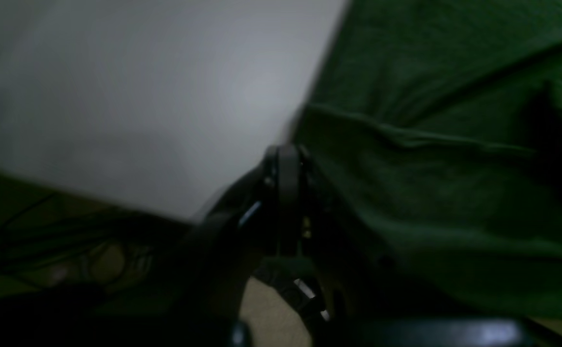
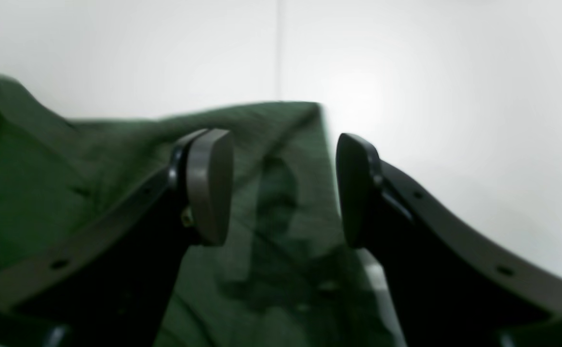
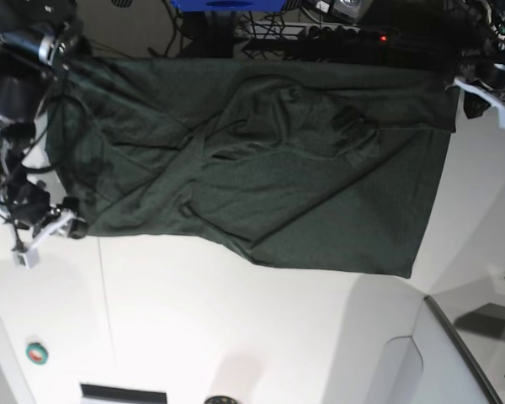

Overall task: Layout the t-shirt on the table in an organized manner, then fold the t-shirt properly
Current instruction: 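Grasp the opposite shirt edge with the left gripper, both holding edges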

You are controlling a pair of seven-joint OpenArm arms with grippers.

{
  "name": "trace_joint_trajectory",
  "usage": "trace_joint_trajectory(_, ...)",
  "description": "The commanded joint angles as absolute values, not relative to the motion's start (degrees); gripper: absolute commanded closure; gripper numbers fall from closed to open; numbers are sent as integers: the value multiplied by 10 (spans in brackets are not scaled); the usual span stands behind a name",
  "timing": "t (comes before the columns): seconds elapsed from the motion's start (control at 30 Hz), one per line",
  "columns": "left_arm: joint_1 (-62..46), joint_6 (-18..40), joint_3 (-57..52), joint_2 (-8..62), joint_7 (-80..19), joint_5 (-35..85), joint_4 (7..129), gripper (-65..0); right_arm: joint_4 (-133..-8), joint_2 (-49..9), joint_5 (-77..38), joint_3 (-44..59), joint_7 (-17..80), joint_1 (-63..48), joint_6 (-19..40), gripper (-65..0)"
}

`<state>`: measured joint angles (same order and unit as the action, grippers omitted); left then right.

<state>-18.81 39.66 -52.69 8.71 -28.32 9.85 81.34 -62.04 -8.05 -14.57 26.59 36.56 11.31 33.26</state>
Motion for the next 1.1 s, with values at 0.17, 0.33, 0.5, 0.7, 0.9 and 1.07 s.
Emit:
trace_joint_trajectory(0.17, -127, 312, -443, 100, -270, 108, 822, 0, -781, -87, -153, 233, 361, 28, 336, -320)
trace_joint_trajectory(0.33, -27, 264, -393, 106, -272, 107, 786, -23, -832, -87, -153, 233, 361, -21, 336, -320)
trace_joint_trajectory(0.5, 110, 238, -327, 137, -271, 34, 623, -281, -849, -87, -153, 233, 361, -57, 336, -320)
trace_joint_trajectory(0.7, 231, 238, -352, 152, -266, -30, 439, -382, -872, -87, -154, 233, 360, -81, 336, -320)
trace_joint_trajectory(0.9, 238, 237, -357, 151, -265, -65, 410, -380, -873, -87, -154, 233, 360, -86, 336, -320)
trace_joint_trajectory(1.07, 196, 183, -354, 153, -227, -66, 407, -380, -873, -87, -155, 233, 360, -86, 336, -320)
